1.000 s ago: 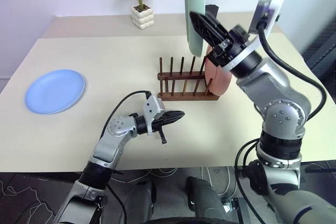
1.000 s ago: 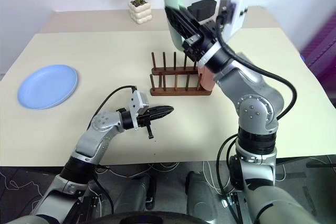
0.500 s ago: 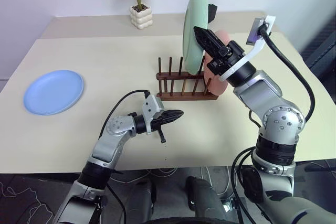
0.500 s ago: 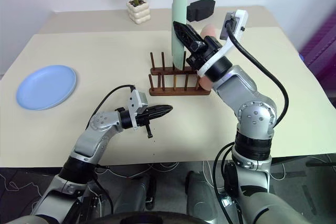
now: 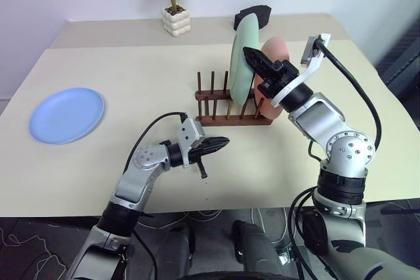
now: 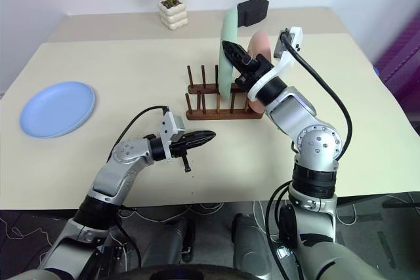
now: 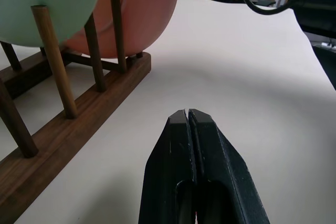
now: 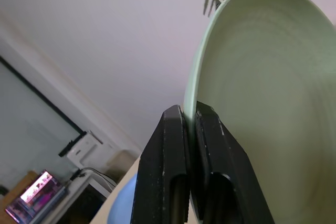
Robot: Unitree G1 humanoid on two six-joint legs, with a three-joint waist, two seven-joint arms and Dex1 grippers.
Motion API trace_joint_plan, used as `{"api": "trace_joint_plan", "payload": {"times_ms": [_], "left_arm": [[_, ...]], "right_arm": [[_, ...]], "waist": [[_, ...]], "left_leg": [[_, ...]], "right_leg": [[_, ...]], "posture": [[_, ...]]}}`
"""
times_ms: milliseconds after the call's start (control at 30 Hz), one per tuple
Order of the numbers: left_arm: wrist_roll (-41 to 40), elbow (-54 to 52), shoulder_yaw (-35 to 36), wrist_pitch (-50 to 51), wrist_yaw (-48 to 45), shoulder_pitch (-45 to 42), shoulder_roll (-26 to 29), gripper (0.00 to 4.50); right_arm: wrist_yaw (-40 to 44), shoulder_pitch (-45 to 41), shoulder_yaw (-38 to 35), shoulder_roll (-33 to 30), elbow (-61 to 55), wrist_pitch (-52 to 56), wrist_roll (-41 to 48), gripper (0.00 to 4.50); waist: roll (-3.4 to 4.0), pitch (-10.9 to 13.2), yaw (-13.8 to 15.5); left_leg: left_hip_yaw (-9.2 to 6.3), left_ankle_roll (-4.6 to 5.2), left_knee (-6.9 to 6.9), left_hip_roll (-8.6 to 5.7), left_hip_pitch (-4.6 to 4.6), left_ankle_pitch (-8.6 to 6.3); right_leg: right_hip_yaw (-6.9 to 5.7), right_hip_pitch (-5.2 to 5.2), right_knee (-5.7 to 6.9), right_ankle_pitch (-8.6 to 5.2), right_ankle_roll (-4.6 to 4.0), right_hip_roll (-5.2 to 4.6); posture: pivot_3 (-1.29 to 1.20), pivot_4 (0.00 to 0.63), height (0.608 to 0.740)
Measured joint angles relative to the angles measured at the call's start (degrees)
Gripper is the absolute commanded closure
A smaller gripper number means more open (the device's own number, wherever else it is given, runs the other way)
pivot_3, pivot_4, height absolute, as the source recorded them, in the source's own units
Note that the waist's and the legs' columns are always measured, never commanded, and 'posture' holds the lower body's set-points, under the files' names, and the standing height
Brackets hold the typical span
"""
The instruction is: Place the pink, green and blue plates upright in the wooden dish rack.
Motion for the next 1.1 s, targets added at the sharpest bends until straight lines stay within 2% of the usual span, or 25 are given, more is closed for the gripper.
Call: {"api": "trace_joint_plan", "payload": {"times_ms": [167,300,333,500,800,1100], "left_arm": [[0.00,0.00,0.00,0.00,0.02,0.00,0.01,4.50],[0.00,0.00,0.00,0.01,0.04,0.00,-0.02,4.50],[0.00,0.00,0.00,0.00,0.04,0.00,-0.03,4.50],[0.00,0.00,0.00,0.01,0.04,0.00,-0.02,4.50],[0.00,-0.01,0.00,0.03,0.05,0.00,-0.02,4.50],[0.00,-0.11,-0.01,0.05,0.06,0.00,-0.04,4.50]], "right_arm": [[-1.76,0.01,-0.19,0.00,0.12,0.01,1.59,4.49],[-2.52,0.07,-0.20,0.00,0.14,0.01,2.87,3.15],[-2.69,0.14,-0.18,0.00,0.15,0.02,2.94,2.55],[-3.07,0.35,-0.14,-0.02,0.16,0.02,3.10,0.18],[-3.12,0.34,-0.12,-0.49,0.16,-0.02,3.44,0.18],[-3.08,-2.61,0.03,-4.30,-1.52,-0.14,2.67,0.18]], "waist": [[0.00,0.00,-0.01],[0.00,0.00,-0.01],[0.00,0.00,-0.01],[0.00,0.00,0.01],[0.00,0.00,0.01],[0.00,0.00,0.01]], "left_leg": [[0.00,0.00,0.00,0.01,0.00,0.00],[0.00,0.01,0.00,0.02,0.00,0.00],[0.00,0.01,-0.01,0.02,0.00,0.00],[0.00,0.01,-0.01,0.03,-0.01,0.00],[0.00,0.01,-0.01,0.04,-0.01,-0.01],[0.00,0.01,-0.02,0.05,-0.03,-0.01]], "right_leg": [[0.00,0.00,0.00,0.00,0.00,0.00],[0.00,0.00,-0.01,0.00,0.00,0.00],[0.00,0.00,-0.01,0.00,0.00,0.00],[0.00,0.00,-0.02,0.00,0.00,0.00],[0.00,-0.01,-0.03,-0.01,0.00,0.00],[0.00,-0.04,-0.05,-0.01,0.00,0.00]], "posture": [[0.00,0.150,0.736],[0.00,0.150,0.736],[0.00,0.150,0.736],[0.00,0.150,0.736],[0.00,0.150,0.736],[0.00,0.150,0.736]]}}
